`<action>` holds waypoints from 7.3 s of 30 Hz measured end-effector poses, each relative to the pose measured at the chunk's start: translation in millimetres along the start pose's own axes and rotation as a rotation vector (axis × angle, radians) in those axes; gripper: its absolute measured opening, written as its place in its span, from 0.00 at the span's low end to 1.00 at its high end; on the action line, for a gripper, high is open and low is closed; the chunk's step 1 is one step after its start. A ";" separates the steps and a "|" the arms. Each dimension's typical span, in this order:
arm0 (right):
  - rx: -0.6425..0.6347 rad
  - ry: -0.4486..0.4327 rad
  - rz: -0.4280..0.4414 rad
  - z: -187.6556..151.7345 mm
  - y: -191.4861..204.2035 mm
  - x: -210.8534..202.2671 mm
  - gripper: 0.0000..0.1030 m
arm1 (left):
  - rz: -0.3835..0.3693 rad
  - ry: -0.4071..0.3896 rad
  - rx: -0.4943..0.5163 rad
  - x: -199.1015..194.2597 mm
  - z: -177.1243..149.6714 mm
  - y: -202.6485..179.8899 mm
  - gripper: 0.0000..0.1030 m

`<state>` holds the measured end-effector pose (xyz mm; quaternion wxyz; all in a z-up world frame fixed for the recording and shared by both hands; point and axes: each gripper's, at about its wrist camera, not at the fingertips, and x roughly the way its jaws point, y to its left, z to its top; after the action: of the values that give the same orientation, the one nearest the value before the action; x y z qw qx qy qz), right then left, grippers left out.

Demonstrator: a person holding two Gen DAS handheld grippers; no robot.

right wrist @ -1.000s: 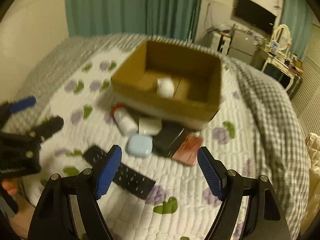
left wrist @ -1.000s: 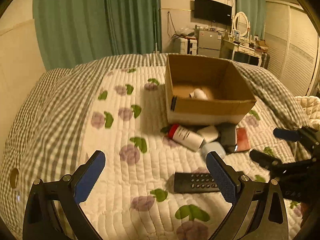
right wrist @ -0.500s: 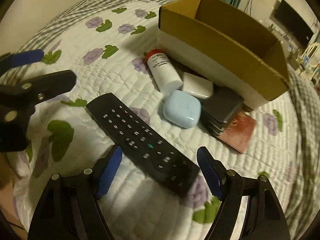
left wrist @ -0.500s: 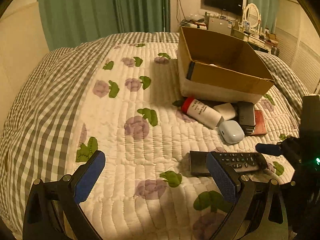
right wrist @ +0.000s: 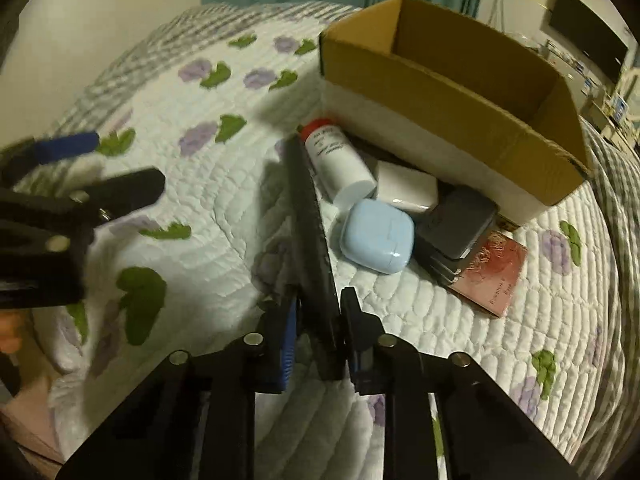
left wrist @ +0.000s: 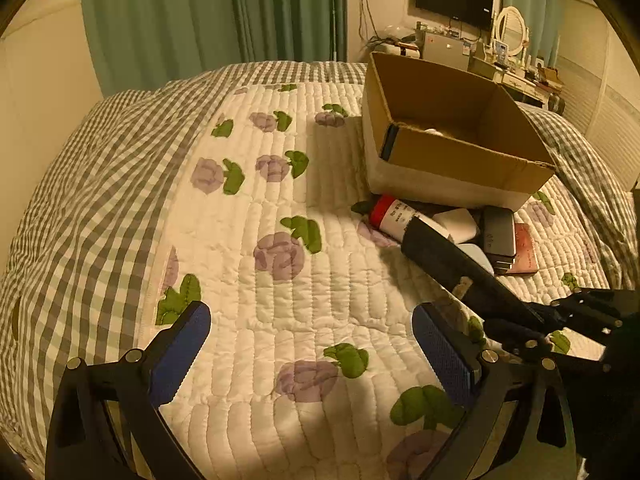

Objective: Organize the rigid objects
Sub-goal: 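Grasp the black TV remote with the right tool, then grasp the light-blue earbud case with the left tool while the right tool carries the remote, then drop the earbud case and remote into the box, opening both tools, then grasp the black charger with the right tool while the left tool grasps the red-capped bottle, then lower the bottle and black charger into the box and open both tools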

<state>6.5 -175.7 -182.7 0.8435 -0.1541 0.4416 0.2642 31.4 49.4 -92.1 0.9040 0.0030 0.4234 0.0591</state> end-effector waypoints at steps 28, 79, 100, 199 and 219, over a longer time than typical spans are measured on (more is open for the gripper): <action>0.289 -0.159 -0.249 -17.1 -96.4 -52.9 0.16 | -0.113 0.161 0.038 59.7 34.1 -99.7 0.91; 0.365 -0.226 -0.198 -14.7 -99.7 -77.5 0.16 | -0.251 0.174 0.113 24.6 47.1 -93.8 0.24; 0.212 -0.407 -0.197 105.7 -106.7 -165.7 0.15 | -0.232 -0.079 0.115 -32.5 162.1 -96.6 0.24; 0.422 -0.069 -0.226 22.4 -120.3 31.9 0.42 | -0.110 0.133 0.304 133.8 63.2 -104.4 1.00; 0.381 -0.107 -0.253 26.0 -105.4 1.3 0.41 | -0.148 0.074 0.312 72.0 61.2 -91.4 0.77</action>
<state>85.7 -248.1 -166.4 0.9059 -0.0319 0.4154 0.0762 133.5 -30.7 -113.0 0.8782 0.1098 0.4596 -0.0739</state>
